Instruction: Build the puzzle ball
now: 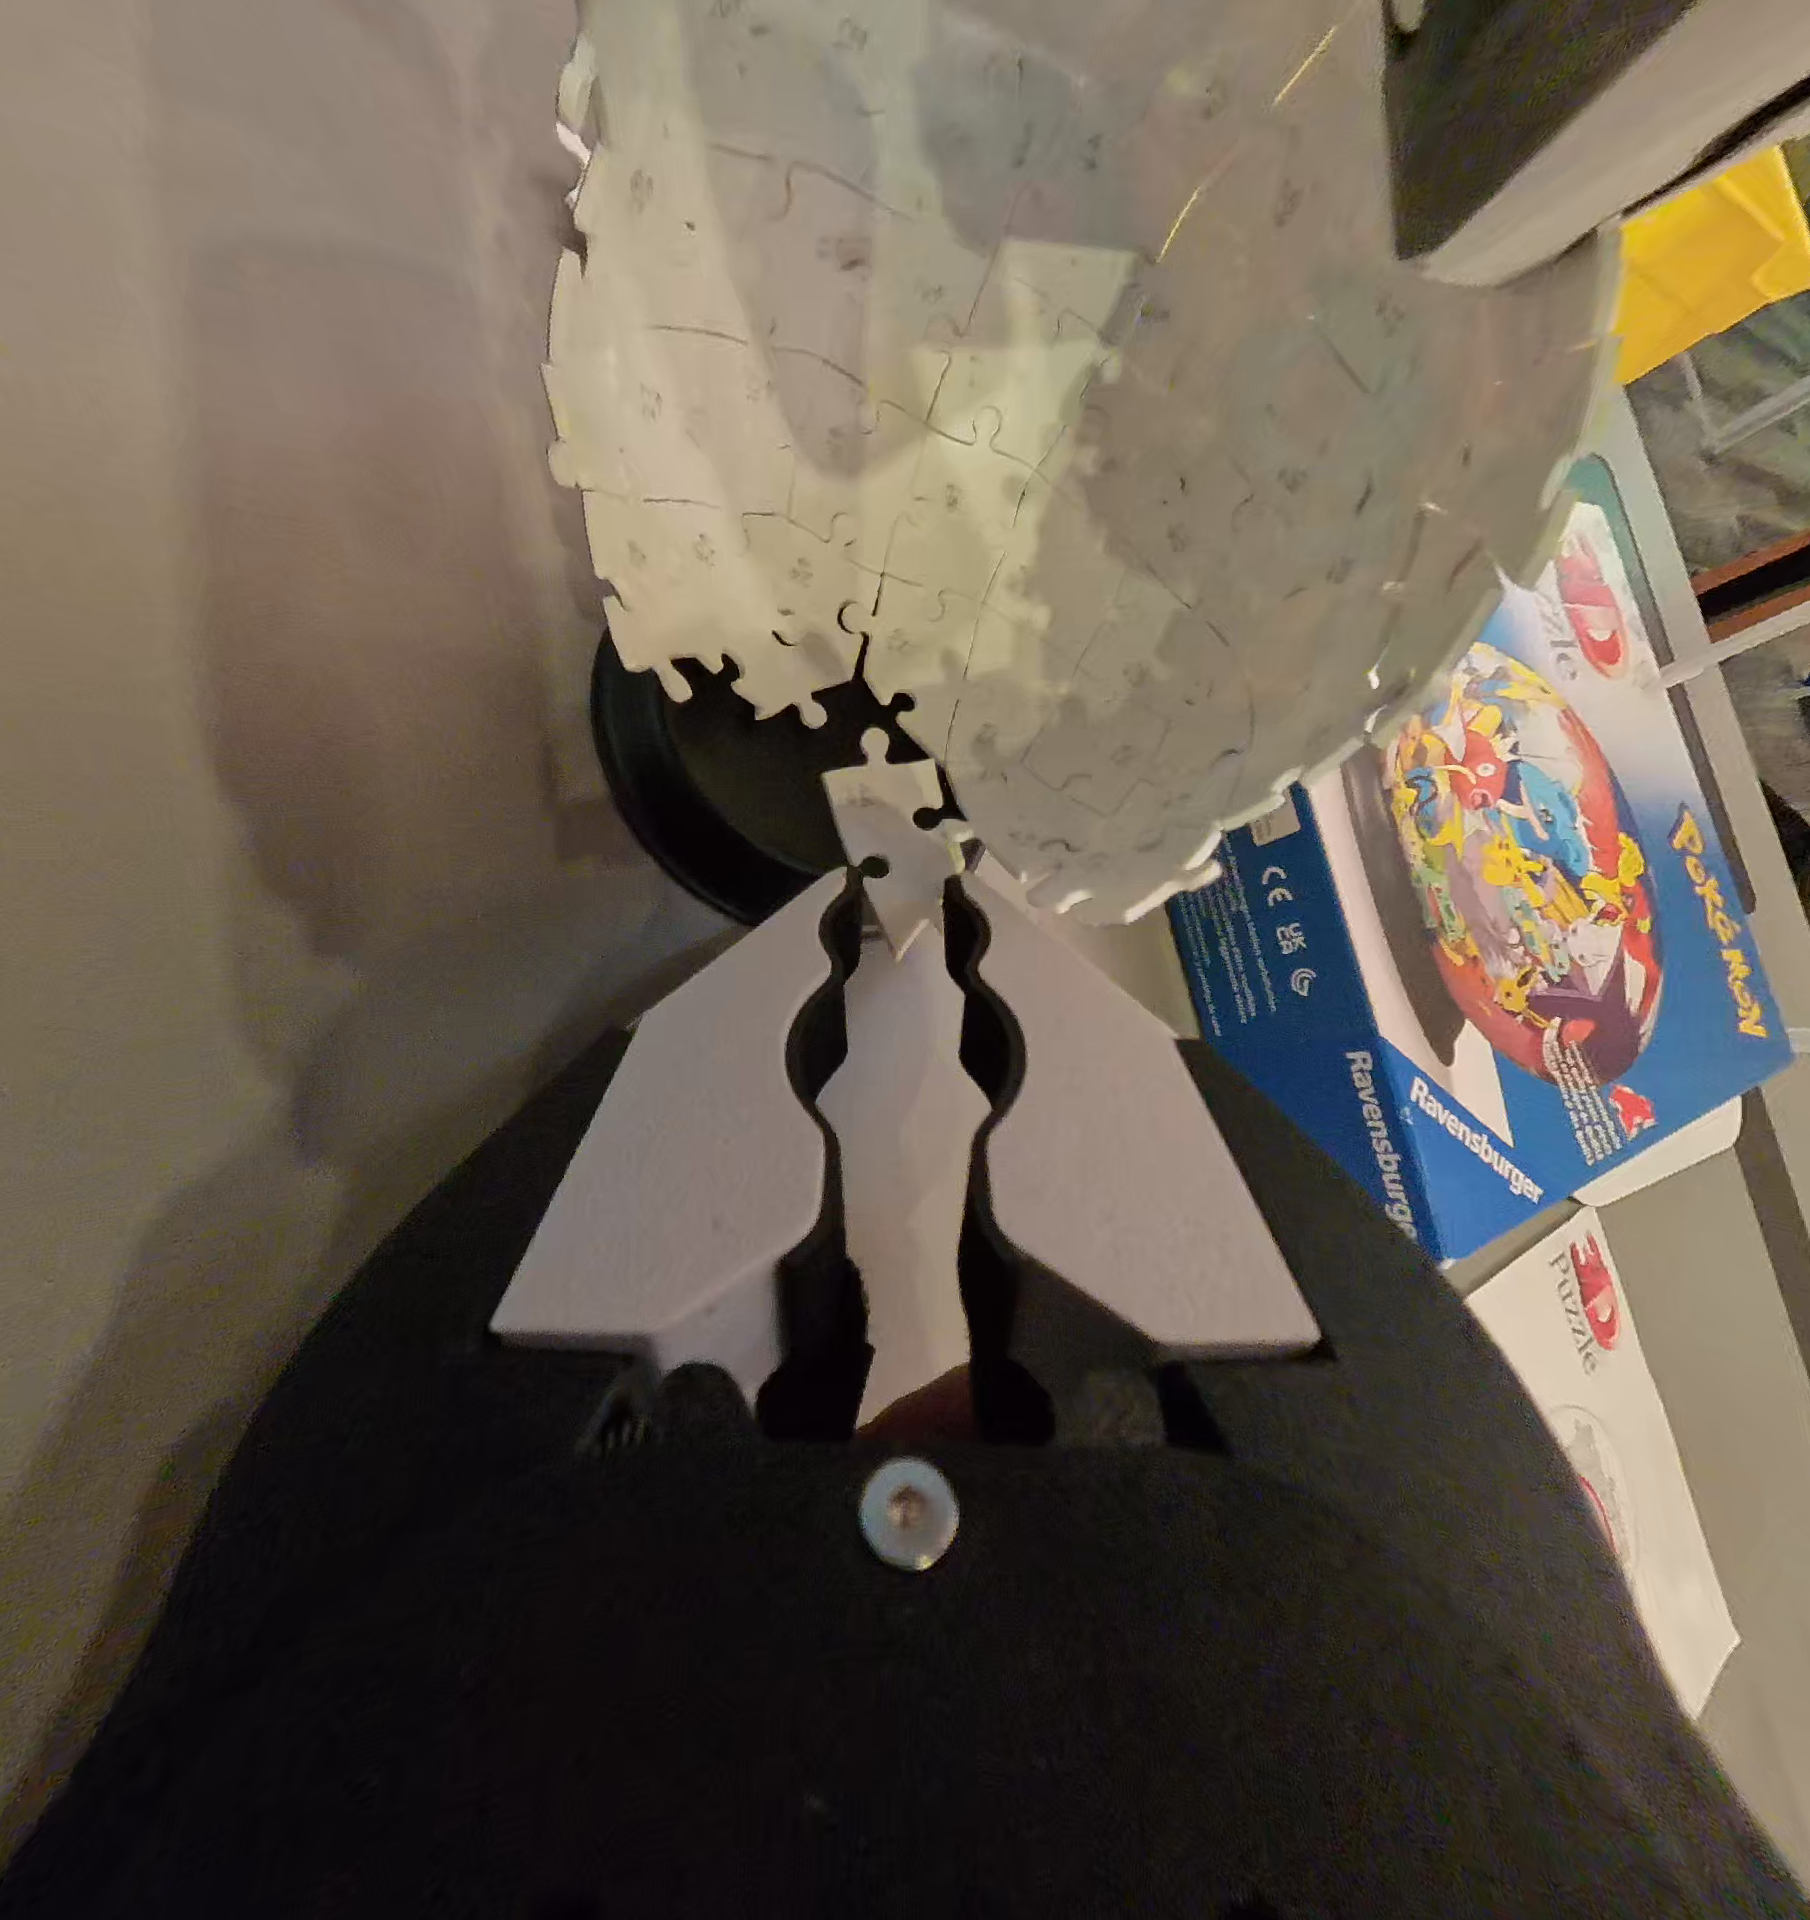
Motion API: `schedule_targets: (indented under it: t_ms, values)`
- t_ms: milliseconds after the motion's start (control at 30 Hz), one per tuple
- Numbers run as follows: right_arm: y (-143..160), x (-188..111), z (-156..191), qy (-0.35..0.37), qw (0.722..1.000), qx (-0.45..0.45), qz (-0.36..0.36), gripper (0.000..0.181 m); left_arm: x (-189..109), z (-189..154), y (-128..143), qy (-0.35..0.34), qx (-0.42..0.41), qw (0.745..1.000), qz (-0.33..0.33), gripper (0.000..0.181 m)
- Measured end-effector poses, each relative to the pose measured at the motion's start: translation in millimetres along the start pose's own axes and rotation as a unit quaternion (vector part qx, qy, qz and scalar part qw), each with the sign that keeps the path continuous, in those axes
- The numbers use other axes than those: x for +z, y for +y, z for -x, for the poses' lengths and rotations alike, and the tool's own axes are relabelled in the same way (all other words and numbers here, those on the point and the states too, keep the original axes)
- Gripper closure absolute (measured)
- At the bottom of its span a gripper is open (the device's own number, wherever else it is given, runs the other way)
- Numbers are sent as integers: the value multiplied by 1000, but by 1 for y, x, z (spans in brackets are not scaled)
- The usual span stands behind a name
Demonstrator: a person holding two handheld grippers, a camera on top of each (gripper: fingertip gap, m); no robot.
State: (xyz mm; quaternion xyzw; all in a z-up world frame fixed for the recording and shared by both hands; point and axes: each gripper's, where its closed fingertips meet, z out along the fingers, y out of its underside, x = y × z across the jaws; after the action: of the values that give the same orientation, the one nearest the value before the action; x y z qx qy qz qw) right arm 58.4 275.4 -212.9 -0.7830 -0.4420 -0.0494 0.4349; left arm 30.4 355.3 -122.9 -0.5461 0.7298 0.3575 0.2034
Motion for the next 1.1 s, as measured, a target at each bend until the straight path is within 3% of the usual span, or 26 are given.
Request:
schedule_targets:
  t_ms: [1100]
  values:
    - [0, 1, 0, 3, 1000, 4, 8, 167, 0, 0, -4, -2, 27, 1000, 10, 178]
